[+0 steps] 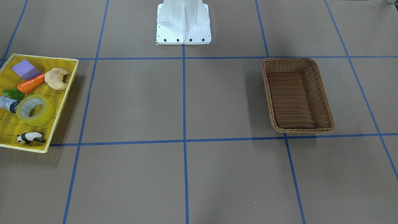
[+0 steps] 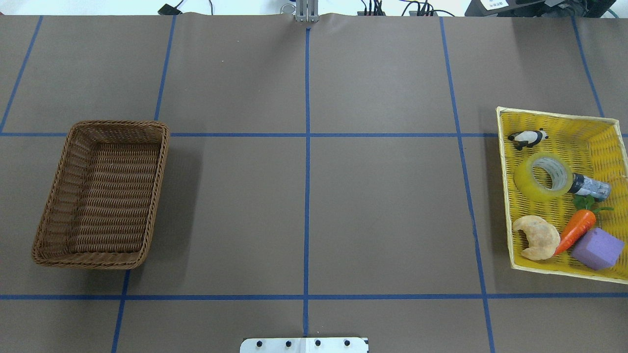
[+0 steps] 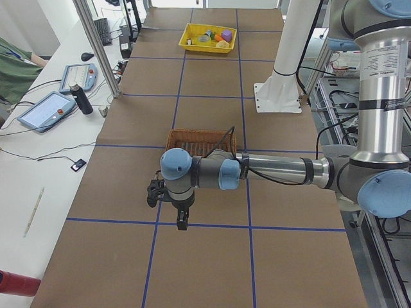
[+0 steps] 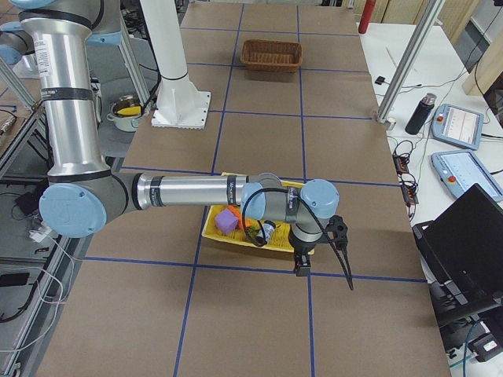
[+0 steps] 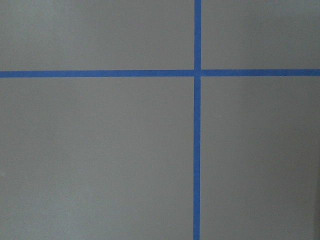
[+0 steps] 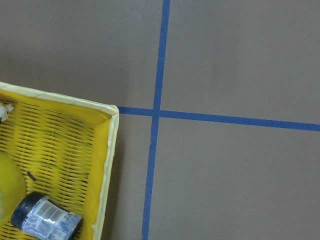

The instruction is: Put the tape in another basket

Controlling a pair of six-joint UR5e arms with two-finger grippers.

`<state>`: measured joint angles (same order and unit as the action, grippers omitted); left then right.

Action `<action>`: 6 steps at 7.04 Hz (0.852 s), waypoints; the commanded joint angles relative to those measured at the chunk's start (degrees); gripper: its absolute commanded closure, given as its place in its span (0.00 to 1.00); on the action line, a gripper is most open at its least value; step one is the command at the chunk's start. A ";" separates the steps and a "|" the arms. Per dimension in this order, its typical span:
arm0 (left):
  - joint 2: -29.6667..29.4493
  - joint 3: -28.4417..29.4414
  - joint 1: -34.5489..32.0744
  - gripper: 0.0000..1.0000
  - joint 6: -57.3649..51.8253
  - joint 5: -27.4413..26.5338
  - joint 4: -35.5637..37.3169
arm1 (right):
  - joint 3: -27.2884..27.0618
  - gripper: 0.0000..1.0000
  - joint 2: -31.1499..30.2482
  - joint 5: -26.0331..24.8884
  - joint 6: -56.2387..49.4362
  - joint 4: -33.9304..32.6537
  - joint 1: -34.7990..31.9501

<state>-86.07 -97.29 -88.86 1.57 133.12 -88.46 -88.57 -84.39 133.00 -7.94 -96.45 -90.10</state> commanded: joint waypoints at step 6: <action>-4.09 0.79 0.00 0.01 0.28 -0.13 -0.14 | -6.78 0.00 1.34 2.49 0.47 5.62 5.55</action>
<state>-89.31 -96.21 -88.86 1.72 133.21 -88.58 -94.07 -82.88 131.91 -7.52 -94.35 -84.67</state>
